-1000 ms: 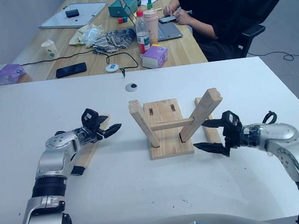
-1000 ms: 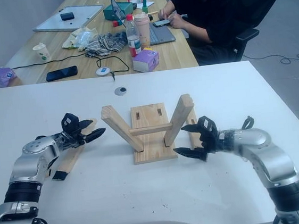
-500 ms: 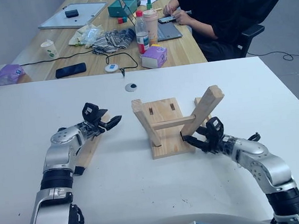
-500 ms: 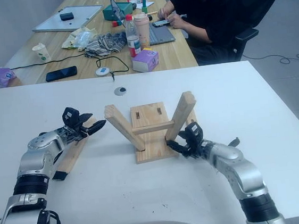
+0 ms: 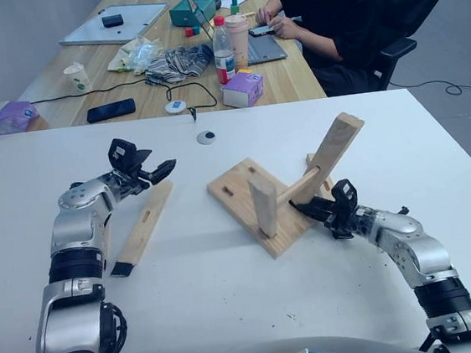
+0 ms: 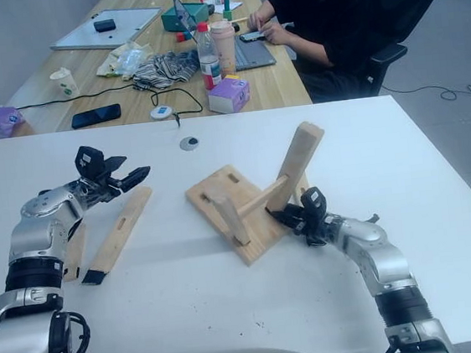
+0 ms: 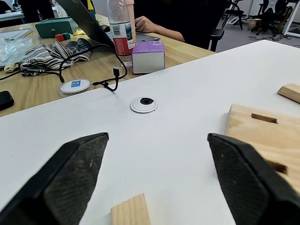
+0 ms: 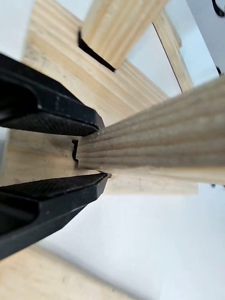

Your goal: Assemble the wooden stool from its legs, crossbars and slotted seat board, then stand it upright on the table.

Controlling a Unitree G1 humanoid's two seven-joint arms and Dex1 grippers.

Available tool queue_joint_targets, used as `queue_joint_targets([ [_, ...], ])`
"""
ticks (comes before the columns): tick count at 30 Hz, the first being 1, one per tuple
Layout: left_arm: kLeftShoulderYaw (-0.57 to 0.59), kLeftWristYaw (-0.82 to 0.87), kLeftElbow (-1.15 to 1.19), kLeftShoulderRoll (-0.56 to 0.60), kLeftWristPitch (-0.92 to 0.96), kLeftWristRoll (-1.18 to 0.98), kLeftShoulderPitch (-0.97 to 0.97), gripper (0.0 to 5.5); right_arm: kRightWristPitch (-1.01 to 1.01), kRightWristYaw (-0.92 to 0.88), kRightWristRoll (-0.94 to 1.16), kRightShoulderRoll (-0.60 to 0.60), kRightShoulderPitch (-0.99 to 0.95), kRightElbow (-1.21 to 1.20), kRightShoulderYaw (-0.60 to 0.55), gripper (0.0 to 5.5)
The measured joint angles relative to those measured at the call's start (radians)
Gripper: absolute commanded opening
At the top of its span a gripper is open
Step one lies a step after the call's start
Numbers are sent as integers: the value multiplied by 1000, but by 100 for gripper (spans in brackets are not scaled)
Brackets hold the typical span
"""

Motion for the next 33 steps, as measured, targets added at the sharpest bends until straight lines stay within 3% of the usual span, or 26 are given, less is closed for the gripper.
queue_joint_targets([
  [4, -18, -14, 2, -5, -2, 7, -3, 393, -22, 224, 27, -72, -27, 76, 8, 101],
  [7, -41, -25, 7, -23, -13, 17, -4, 393, -101, 395, -16, -109, -83, 132, 87, 101],
  [8, -47, -31, 10, -27, -16, 18, -5, 393, -127, 416, -30, -104, -107, 159, 107, 138],
  [18, -115, -53, 12, -69, -46, 60, 15, 393, -318, 411, -133, -86, -301, 329, 114, 296],
  [23, -139, -38, 2, -103, -76, 83, 41, 393, -289, 500, -148, -239, -289, 274, 90, 307],
  [27, -146, -9, 35, -131, -117, 103, 57, 393, -120, 656, -63, -426, -181, 118, 49, 307],
  [31, -173, 17, 121, -135, -193, 167, 58, 393, 31, 788, 0, -605, 14, -117, 116, 307],
  [33, -195, 24, 150, -138, -236, 198, 56, 393, 63, 788, 6, -620, 75, -195, 136, 307],
])
